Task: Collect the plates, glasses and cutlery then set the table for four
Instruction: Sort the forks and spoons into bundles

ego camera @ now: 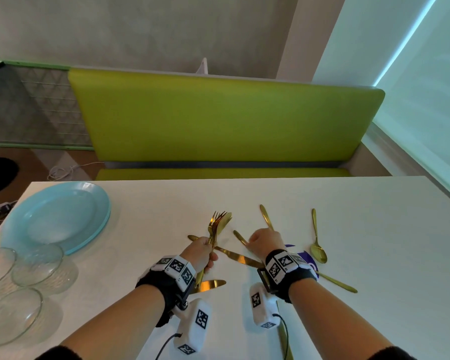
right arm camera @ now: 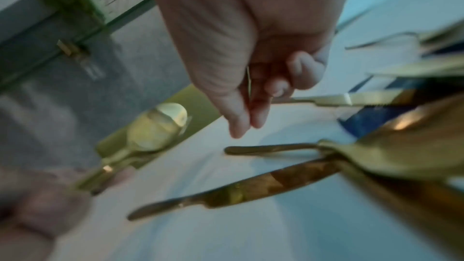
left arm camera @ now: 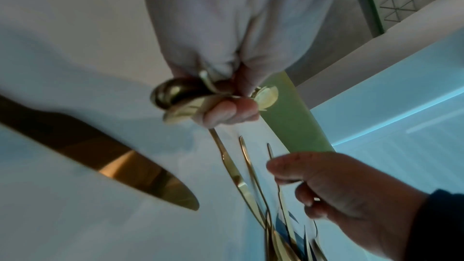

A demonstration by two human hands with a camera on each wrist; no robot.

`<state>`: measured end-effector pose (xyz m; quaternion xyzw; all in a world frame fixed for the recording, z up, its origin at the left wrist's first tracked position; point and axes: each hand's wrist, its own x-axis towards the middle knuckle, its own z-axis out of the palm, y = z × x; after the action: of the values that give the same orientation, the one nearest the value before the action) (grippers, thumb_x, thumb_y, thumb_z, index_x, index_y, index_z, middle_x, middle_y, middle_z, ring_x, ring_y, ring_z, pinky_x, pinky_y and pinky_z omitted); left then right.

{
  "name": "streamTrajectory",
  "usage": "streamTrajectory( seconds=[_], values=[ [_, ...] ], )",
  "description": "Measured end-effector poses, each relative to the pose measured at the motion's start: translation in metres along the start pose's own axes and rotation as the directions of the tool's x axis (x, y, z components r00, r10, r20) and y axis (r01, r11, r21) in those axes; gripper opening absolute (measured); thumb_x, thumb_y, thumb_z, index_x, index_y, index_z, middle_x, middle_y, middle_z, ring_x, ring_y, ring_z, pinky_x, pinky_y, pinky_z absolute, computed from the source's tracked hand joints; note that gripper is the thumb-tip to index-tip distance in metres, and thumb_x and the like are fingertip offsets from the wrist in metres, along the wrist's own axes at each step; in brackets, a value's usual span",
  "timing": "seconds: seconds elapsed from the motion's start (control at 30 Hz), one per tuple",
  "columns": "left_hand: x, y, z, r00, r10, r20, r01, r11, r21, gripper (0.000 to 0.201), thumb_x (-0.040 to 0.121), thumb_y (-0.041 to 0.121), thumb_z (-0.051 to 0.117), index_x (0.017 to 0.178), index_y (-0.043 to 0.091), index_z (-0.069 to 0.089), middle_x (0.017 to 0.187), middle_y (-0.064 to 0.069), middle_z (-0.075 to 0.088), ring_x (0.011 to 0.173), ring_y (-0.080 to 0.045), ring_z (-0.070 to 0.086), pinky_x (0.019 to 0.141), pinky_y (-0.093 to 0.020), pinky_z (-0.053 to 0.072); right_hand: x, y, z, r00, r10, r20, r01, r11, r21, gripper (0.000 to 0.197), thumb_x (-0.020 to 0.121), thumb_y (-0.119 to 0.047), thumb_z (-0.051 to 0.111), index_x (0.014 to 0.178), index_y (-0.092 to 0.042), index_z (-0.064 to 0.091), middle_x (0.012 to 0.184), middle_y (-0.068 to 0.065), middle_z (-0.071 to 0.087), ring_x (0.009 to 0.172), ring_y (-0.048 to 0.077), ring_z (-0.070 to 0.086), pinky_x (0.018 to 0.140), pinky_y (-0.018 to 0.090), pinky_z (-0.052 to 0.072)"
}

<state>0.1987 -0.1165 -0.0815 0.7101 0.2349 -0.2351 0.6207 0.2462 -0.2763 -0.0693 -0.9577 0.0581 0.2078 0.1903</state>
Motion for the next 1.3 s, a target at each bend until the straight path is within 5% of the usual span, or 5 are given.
streamTrajectory(
  seconds=[0.63,0.8,0.97,1.13,1.3],
  values=[
    [-0.006,0.0,-0.019,0.999,0.029,-0.024,-0.03,0.998,-0.052,0.017,0.101,0.011,0.031,0.107,0.007,0.047,0.073,-0.004,0.053,0.055,-0.012,0.046,0.047,-0.021,0.038,0.004,0.001,0.014,0.997,0.072,-0.02,-0.075,0.947,-0.311,0.024,0.092,-0.014,0.047,0.11,-0.007,0.062,0.115,0.01,0.065,0.107,0.024,0.063,0.084,0.029,0.051],
    [-0.01,-0.003,-0.029,0.999,0.033,0.001,-0.033,0.996,0.084,0.016,0.1,0.01,0.031,0.106,0.009,0.046,0.076,-0.003,0.056,0.06,-0.013,0.052,0.052,-0.023,0.04,-0.011,-0.008,0.004,0.993,-0.118,-0.018,0.097,0.881,-0.464,0.027,0.091,-0.011,0.045,0.113,-0.014,0.061,0.115,0.007,0.064,0.109,0.024,0.059,0.087,0.032,0.049],
    [-0.016,0.001,-0.037,0.996,0.081,0.027,-0.085,0.975,0.205,0.018,0.099,0.012,0.032,0.11,0.008,0.045,0.074,-0.001,0.054,0.058,-0.012,0.049,0.05,-0.02,0.04,-0.04,-0.025,-0.015,0.903,-0.427,0.049,0.342,0.644,-0.684,0.026,0.095,-0.014,0.045,0.111,-0.018,0.065,0.111,0.002,0.066,0.112,0.022,0.052,0.095,0.034,0.04],
    [-0.035,0.007,-0.038,0.983,0.143,0.111,-0.171,0.935,0.311,0.014,0.1,0.014,0.032,0.102,0.008,0.045,0.071,-0.001,0.052,0.055,-0.011,0.048,0.051,-0.018,0.042,-0.078,-0.051,-0.019,0.799,-0.568,0.197,0.501,0.448,-0.74,0.023,0.094,-0.013,0.049,0.104,-0.016,0.069,0.104,0.001,0.066,0.106,0.022,0.049,0.078,0.031,0.033],
    [-0.052,0.006,-0.035,0.966,0.142,0.215,-0.206,0.927,0.312,0.014,0.097,0.009,0.031,0.098,0.009,0.046,0.07,-0.002,0.054,0.055,-0.011,0.05,0.052,-0.019,0.042,-0.107,-0.073,-0.018,0.763,-0.624,0.166,0.546,0.487,-0.682,0.024,0.095,-0.013,0.048,0.105,-0.011,0.069,0.112,0.005,0.061,0.111,0.024,0.046,0.084,0.032,0.035]
  ],
)
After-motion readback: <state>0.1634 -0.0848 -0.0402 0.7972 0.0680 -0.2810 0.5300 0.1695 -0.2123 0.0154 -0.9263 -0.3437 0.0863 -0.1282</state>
